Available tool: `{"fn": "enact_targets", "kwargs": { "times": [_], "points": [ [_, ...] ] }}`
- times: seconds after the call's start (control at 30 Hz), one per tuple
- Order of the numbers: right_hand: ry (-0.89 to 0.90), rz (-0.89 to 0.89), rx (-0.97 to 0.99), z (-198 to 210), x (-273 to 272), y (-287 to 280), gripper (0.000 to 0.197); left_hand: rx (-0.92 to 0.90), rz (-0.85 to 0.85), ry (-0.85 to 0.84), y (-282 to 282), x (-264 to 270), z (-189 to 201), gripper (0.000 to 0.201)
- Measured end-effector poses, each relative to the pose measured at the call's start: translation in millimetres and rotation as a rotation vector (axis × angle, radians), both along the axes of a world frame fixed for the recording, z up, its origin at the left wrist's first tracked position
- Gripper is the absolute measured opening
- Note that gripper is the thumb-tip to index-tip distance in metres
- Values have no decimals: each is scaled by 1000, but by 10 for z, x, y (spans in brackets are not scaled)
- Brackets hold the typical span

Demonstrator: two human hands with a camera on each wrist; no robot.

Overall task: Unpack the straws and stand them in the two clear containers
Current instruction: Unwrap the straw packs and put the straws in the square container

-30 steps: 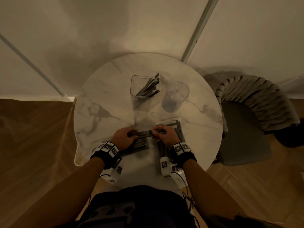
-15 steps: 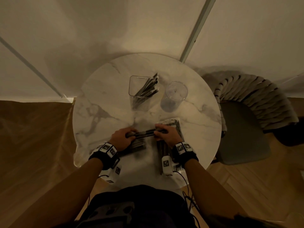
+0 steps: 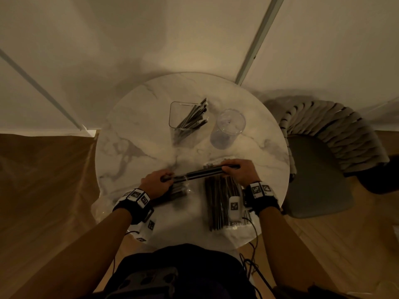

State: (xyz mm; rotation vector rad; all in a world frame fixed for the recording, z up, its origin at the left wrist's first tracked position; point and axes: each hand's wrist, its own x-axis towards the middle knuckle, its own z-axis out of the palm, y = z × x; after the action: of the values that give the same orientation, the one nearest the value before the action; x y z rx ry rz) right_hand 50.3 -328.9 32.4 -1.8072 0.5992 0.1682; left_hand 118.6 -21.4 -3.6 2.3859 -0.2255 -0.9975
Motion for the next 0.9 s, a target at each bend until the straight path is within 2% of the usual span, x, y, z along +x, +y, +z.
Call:
{"fn": "enact_targets", "kwargs": {
  "times": [0.1, 0.2, 0.37, 0.43, 0.5, 0.6, 0.67, 0.77, 0.87, 0.9],
  "points": [
    [-3, 19, -111, 246, 17, -335, 19, 48, 51, -26, -57, 8, 97, 51],
    [-17, 19, -169, 527, 17, -573, 19, 63, 76, -68, -96, 55, 95, 41],
    [-85, -34, -225, 867, 7, -707, 19, -143, 205, -192, -221, 127, 177, 28],
    [-125, -38, -221, 956, 9, -653, 18, -255, 281, -178, -330, 147, 285, 29],
    [-161, -22, -216, 1025, 29, -542, 19, -448, 434, -70, -445, 180, 375, 29],
    [-208, 37, -262, 1142, 64, -292, 20, -779, 776, 265, -593, 202, 540, 36],
    [-243, 52, -303, 1199, 94, -119, 20, -918, 965, 427, -638, 199, 645, 42],
    [-308, 35, -434, 1269, 118, 112, 20, -994, 1115, 528, -624, 189, 678, 39],
    [-456, 54, -587, 1347, 115, 372, 26, -1018, 1165, 643, -596, 175, 680, 29],
    [-499, 73, -617, 1371, 114, 474, 27, -1006, 1165, 673, -591, 165, 680, 31]
  ]
}}
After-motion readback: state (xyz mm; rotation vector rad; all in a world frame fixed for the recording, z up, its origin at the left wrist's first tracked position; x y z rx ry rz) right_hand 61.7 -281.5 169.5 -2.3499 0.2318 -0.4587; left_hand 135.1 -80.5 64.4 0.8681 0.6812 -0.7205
